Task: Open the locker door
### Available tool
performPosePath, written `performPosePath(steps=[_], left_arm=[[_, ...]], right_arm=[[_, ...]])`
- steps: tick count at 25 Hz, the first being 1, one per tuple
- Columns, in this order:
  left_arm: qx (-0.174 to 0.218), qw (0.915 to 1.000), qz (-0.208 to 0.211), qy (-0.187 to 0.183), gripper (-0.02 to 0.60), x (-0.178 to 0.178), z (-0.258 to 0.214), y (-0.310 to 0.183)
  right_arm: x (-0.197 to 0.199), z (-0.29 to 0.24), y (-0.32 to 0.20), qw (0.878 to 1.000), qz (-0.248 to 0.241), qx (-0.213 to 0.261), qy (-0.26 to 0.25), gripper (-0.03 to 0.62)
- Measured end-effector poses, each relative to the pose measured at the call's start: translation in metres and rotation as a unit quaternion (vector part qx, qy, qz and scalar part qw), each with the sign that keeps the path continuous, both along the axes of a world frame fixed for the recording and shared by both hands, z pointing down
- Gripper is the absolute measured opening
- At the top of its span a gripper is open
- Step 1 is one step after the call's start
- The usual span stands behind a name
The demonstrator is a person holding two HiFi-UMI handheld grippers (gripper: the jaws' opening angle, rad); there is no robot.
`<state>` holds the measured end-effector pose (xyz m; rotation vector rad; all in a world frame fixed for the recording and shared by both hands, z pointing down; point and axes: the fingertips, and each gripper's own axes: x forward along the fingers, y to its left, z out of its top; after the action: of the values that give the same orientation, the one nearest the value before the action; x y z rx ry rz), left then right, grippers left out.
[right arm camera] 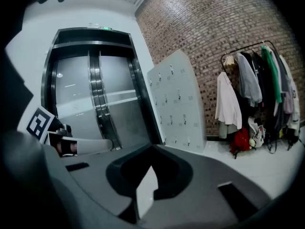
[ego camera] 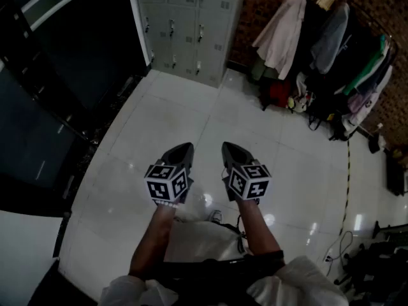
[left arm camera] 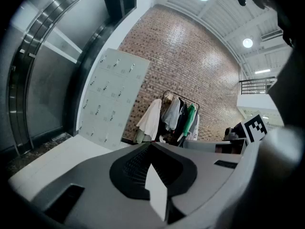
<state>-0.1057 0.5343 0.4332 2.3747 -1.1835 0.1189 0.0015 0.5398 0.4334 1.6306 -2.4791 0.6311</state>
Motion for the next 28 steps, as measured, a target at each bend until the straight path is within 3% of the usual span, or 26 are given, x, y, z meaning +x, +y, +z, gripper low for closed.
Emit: performPosePath(steps=[19,28], left_arm=[[0.003,0.9991,-0.031,-0.028,-0.002,0.085,0.009,-0.025],[-0.003,0.9994,-0.025,-0.022,-0.002,0.099,0.021,-0.095]], right_arm=[[0.087,0.017,-0.025,0.999,-0.038,0.001,-0.029,0.012],[0.094,0.032,-0.093,0.999,-0.043,-0.009,-0.018,0.012]])
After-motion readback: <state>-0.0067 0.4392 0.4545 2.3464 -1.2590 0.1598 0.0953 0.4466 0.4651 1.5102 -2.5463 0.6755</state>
